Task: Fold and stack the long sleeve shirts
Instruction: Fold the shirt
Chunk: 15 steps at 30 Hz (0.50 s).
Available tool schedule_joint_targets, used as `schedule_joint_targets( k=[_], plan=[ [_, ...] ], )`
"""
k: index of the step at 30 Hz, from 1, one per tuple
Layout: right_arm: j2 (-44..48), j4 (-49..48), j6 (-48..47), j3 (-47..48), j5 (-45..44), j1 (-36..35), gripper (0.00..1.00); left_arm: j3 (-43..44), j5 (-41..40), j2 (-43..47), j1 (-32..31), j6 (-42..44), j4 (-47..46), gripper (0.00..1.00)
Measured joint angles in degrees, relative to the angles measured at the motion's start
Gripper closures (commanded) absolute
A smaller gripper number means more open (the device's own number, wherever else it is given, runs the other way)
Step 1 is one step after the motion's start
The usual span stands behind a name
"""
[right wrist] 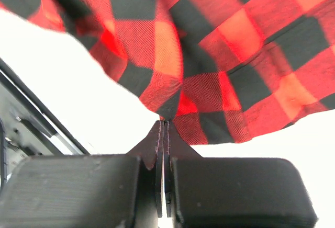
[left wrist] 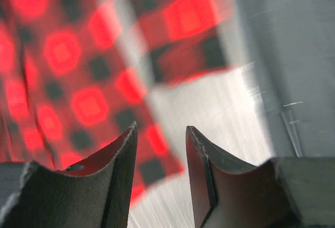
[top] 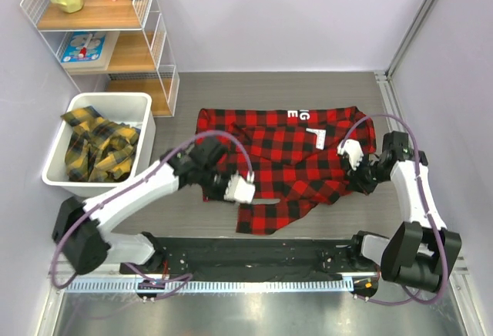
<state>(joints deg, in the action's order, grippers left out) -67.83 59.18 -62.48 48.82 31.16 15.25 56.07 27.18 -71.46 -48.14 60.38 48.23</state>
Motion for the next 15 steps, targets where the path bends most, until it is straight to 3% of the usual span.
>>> schedule_joint_targets(
  k=[5,15],
  plan=[
    [4.2,0.4,-5.2,-4.3,-1.3,0.0,0.99,4.7,-3.8,-11.3,12.6,-7.7,-1.4,0.65],
    [2.3,-1.9,-6.6,-5.3,-3.0,0.0,0.99,-3.8,-10.0,-15.0,13.7,-12.5,-5.4,0.59]
  ],
)
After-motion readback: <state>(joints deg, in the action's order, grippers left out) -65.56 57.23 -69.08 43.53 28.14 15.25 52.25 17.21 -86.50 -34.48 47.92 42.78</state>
